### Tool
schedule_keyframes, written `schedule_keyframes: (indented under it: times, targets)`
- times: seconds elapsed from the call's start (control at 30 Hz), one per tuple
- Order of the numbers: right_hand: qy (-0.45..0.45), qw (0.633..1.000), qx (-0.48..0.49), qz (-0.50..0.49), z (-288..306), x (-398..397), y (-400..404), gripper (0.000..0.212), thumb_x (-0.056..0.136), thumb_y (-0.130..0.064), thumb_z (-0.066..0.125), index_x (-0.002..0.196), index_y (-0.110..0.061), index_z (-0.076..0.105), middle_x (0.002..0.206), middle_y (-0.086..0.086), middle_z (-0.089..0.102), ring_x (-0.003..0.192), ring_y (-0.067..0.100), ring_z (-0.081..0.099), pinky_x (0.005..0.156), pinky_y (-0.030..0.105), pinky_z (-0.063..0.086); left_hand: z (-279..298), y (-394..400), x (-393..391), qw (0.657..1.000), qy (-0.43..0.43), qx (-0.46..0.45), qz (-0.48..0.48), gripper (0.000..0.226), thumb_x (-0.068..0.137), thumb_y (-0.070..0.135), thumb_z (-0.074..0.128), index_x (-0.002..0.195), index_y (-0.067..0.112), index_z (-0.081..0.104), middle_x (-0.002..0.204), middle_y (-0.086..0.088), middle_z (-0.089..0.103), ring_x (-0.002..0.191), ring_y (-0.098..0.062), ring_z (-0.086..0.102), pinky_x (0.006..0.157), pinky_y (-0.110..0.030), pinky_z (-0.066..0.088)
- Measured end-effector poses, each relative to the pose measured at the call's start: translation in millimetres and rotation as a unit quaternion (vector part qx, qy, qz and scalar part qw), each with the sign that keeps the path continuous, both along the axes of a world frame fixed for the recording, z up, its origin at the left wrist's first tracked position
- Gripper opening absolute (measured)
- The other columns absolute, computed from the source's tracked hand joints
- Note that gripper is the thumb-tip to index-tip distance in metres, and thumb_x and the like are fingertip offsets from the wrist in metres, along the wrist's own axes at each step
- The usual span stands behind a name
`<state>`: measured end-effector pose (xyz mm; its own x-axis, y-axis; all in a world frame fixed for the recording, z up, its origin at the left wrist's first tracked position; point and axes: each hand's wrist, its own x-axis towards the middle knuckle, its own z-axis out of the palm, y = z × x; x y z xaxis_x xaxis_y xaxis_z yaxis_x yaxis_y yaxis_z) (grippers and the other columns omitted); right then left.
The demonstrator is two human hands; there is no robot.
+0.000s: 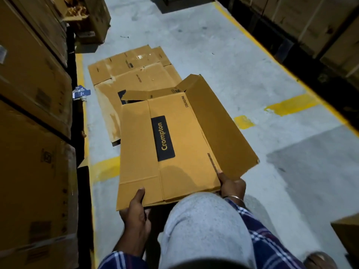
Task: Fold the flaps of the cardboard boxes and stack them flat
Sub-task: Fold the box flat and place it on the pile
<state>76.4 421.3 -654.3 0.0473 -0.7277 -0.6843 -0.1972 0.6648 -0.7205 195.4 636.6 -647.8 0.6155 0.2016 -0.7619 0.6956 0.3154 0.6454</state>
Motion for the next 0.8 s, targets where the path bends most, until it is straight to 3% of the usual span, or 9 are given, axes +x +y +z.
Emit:
schedule_keyframes:
  times: [0.07, 0.23, 0.33, 0.43, 0.53, 0.6, 0.7, 0.77, 0.8]
  targets:
    - [-0.023, 0.995, -0.086, 0.037, 36.1, 12.6, -15.2, 0.022, 0.083, -0.018, 0.082, 0.096, -0.002, 0.075, 0.093, 0.011, 0.074, 0.085, 0.028, 0.068, 0.076, 0.041, 0.053, 16.2, -6.8, 15.5, 0.997, -0.05, -0.048, -0.014, 0.056, 0.081, 0.003, 0.08, 0.133, 0.012, 0.062, 0.121, -0.011, 0.073, 0.109, -0.033, 0.071, 0.085, -0.056, 0.06]
    - [-0.146, 0.974, -0.162, 0.053, 96.2, 56.4, -73.0, 0.02, 0.048, -0.038, 0.084, 0.066, -0.031, 0.079, 0.079, 0.0, 0.076, 0.093, 0.036, 0.074, 0.08, 0.062, 0.058, 100.4, -38.4, 72.5, 0.984, -0.115, -0.136, -0.023, 0.051, 0.09, -0.001, 0.07, 0.139, 0.006, 0.056, 0.125, -0.014, 0.07, 0.104, -0.026, 0.073, 0.063, -0.031, 0.062]
    - [-0.206, 0.967, -0.151, 0.022, 150.2, 64.1, -84.5, 0.016, 0.05, -0.024, 0.086, 0.059, -0.016, 0.076, 0.074, 0.006, 0.071, 0.076, 0.032, 0.07, 0.079, 0.065, 0.058, 161.8, -60.8, 92.9, 0.977, -0.15, -0.132, -0.073, 0.053, 0.09, 0.001, 0.07, 0.139, 0.002, 0.053, 0.127, -0.015, 0.067, 0.1, -0.024, 0.071, 0.059, -0.027, 0.06]
    - [-0.247, 0.962, -0.109, -0.047, 183.6, 48.1, -91.6, 0.022, 0.076, -0.001, 0.082, 0.068, -0.006, 0.063, 0.073, 0.011, 0.065, 0.067, 0.028, 0.065, 0.072, 0.053, 0.061, 212.5, -76.7, 84.9, 0.965, -0.161, -0.144, -0.148, 0.022, 0.092, 0.004, 0.067, 0.114, 0.004, 0.065, 0.113, -0.014, 0.069, 0.092, -0.024, 0.071, 0.058, -0.025, 0.058]
    - [-0.252, 0.959, -0.094, -0.094, 189.9, 9.6, -112.5, 0.024, 0.083, 0.002, 0.076, 0.077, -0.007, 0.055, 0.065, 0.007, 0.062, 0.054, 0.023, 0.063, 0.049, 0.034, 0.058, 251.8, -96.3, 52.0, 0.942, -0.163, -0.152, -0.252, 0.004, 0.095, 0.004, 0.062, 0.094, 0.007, 0.065, 0.077, -0.008, 0.071, 0.067, -0.018, 0.069, 0.05, -0.022, 0.054]
    - [-0.256, 0.958, -0.082, -0.104, 186.7, -28.4, -130.5, 0.02, 0.084, 0.003, 0.073, 0.082, -0.007, 0.056, 0.062, 0.008, 0.062, 0.053, 0.023, 0.063, 0.044, 0.031, 0.054, 270.2, -118.3, 22.6, 0.922, -0.197, -0.128, -0.308, 0.016, 0.092, 0.003, 0.065, 0.108, -0.001, 0.064, 0.068, -0.009, 0.068, 0.053, -0.017, 0.069, 0.047, -0.024, 0.054]
    - [-0.261, 0.956, -0.054, -0.121, 180.2, -94.1, -153.4, 0.009, 0.091, 0.003, 0.063, 0.09, -0.004, 0.057, 0.07, 0.011, 0.066, 0.054, 0.022, 0.068, 0.045, 0.028, 0.054, 279.2, -156.4, -22.7, 0.887, -0.252, -0.11, -0.37, 0.055, 0.076, 0.008, 0.071, 0.129, -0.002, 0.057, 0.089, -0.014, 0.071, 0.073, -0.026, 0.075, 0.065, -0.041, 0.065]
    - [-0.25, 0.959, -0.033, -0.133, 177.6, -140.7, -161.3, 0.012, 0.094, 0.0, 0.062, 0.104, -0.003, 0.056, 0.079, 0.013, 0.069, 0.056, 0.021, 0.071, 0.045, 0.028, 0.055, 279.3, -177.5, -62.1, 0.875, -0.254, -0.092, -0.401, 0.057, 0.073, 0.014, 0.069, 0.129, 0.009, 0.058, 0.095, -0.007, 0.07, 0.085, -0.025, 0.072, 0.076, -0.044, 0.065]
    - [-0.246, 0.958, -0.025, -0.144, 177.3, -162.3, -161.5, 0.025, 0.089, -0.001, 0.068, 0.111, -0.003, 0.056, 0.081, 0.014, 0.071, 0.057, 0.022, 0.073, 0.045, 0.029, 0.056, 271.9, -187.0, -82.8, 0.873, -0.247, -0.083, -0.412, 0.056, 0.071, 0.02, 0.068, 0.126, 0.018, 0.058, 0.098, -0.004, 0.07, 0.089, -0.024, 0.071, 0.081, -0.047, 0.064]
